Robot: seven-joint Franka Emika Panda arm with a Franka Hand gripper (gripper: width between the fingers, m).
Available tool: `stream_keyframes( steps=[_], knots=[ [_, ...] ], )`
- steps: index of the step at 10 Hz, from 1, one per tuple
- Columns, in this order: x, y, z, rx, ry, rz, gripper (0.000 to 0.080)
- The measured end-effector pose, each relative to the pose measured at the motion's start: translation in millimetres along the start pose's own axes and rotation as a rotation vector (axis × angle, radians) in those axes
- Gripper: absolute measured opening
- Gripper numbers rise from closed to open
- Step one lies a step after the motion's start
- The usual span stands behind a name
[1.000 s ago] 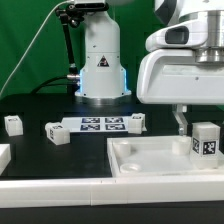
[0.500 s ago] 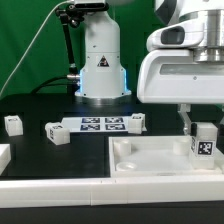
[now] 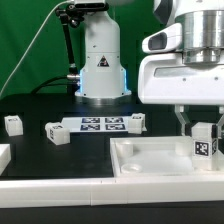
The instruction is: Assemble one leg
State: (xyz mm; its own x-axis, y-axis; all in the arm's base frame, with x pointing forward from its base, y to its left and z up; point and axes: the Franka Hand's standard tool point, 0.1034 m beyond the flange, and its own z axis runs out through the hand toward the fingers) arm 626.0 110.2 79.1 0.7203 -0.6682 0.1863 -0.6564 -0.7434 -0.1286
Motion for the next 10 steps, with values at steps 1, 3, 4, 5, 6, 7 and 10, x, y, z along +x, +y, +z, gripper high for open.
stream_keyframes(
  steps=[1,3,4,5,6,7,10],
  knots=[
    [1.4,0.5,0.4,0.004,0.002,0.101,0.0294],
    [1.3,1.6,0.6,0.002,-0.005,0.303,0.0294],
    [0.1,3.1,0.2,-0.006,-0.015,0.473,0.0297],
    [0.7,4.2,0.3,-0.004,-0.020,0.532,0.0297],
    [1.6,5.7,0.0,-0.002,-0.028,0.562,0.0299],
    [0.8,6.4,-0.2,0.004,-0.039,0.618,0.0300],
    [0.2,5.9,0.1,0.004,-0.040,0.631,0.0394]
  ],
)
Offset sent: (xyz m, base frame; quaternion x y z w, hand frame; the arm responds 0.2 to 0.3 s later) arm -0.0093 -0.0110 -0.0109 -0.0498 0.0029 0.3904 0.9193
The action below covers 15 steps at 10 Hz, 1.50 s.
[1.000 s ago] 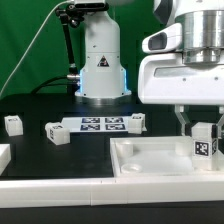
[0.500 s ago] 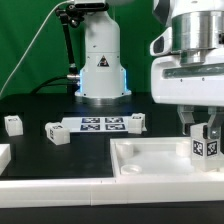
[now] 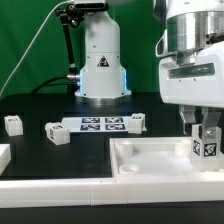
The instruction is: Assemble one leg
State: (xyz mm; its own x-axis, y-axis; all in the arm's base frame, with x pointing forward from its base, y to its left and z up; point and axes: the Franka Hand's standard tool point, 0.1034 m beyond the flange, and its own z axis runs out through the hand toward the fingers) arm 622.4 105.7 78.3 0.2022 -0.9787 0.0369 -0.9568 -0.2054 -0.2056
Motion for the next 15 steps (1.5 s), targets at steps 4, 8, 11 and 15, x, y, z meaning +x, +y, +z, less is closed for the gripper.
stream_keyframes(
  steps=[4,8,11,15],
  knots=[
    [-7.6,-3.6,-2.2,0.012,0.001,-0.332,0.0642],
    [-12.0,-8.5,-3.7,0.024,0.021,-0.832,0.0649],
    [-19.1,-7.1,-0.3,0.012,0.050,-1.087,0.0649],
    [-9.6,-7.0,0.1,-0.009,0.067,-1.392,0.0649]
  ],
)
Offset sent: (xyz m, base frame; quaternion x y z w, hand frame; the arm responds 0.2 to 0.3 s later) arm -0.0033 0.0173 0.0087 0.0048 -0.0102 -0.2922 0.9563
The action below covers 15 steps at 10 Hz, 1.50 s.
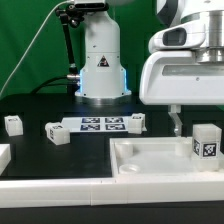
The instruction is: Assemble one leg
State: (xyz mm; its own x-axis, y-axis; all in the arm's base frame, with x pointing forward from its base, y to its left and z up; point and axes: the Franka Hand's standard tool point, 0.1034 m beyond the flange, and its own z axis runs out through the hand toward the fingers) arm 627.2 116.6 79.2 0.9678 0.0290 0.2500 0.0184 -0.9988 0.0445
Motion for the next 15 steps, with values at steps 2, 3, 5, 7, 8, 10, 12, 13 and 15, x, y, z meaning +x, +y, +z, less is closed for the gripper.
stream_keyframes(
  steps=[2,3,5,7,8,10,12,13,15],
  knots=[
    [0.0,-0.2,0.0,0.000,0.000,0.025,0.0530],
    [0.0,-0.1,0.0,0.000,0.000,0.025,0.0394],
    [0.1,0.1,0.0,0.000,0.000,0.057,0.0293],
    [0.1,0.2,0.0,0.002,0.000,0.079,0.0293],
    [0.3,0.9,0.3,0.008,0.001,0.221,0.0293],
    [-0.5,2.3,0.6,0.010,-0.001,0.411,0.0293],
    [-2.5,10.1,0.6,-0.003,-0.001,0.555,0.0296],
    [-3.4,13.9,0.5,-0.012,-0.003,0.640,0.0299],
    [-4.2,23.6,0.8,-0.028,-0.001,0.799,0.0307]
  ],
)
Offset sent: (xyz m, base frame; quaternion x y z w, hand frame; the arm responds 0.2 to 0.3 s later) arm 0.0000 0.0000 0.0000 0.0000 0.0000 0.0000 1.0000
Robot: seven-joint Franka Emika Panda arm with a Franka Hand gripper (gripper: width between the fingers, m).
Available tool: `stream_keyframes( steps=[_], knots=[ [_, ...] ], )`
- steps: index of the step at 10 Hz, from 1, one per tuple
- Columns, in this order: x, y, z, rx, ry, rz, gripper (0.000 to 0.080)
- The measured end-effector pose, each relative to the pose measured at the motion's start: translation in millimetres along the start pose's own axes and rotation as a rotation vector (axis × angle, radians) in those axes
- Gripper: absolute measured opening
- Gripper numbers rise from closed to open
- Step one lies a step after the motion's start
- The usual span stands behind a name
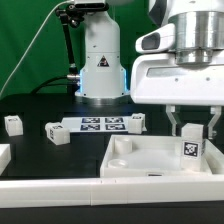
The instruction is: Assemble one leg
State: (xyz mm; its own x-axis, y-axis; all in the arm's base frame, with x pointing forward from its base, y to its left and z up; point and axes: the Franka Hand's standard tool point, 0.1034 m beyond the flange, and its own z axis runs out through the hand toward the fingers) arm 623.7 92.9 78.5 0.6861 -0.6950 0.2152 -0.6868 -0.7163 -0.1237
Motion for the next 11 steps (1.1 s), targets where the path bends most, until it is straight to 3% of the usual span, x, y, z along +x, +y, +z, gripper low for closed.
stream_keyframes(
  steps=[2,3,5,11],
  knots=[
    [3.3,4.3,-0.1,-0.005,0.008,0.067,0.0316],
    [3.3,4.1,0.1,-0.003,0.007,0.089,0.0370],
    [3.1,4.1,0.3,-0.003,0.007,0.083,0.0604],
    [3.0,4.1,0.4,-0.003,0.007,0.083,0.0649]
  ],
)
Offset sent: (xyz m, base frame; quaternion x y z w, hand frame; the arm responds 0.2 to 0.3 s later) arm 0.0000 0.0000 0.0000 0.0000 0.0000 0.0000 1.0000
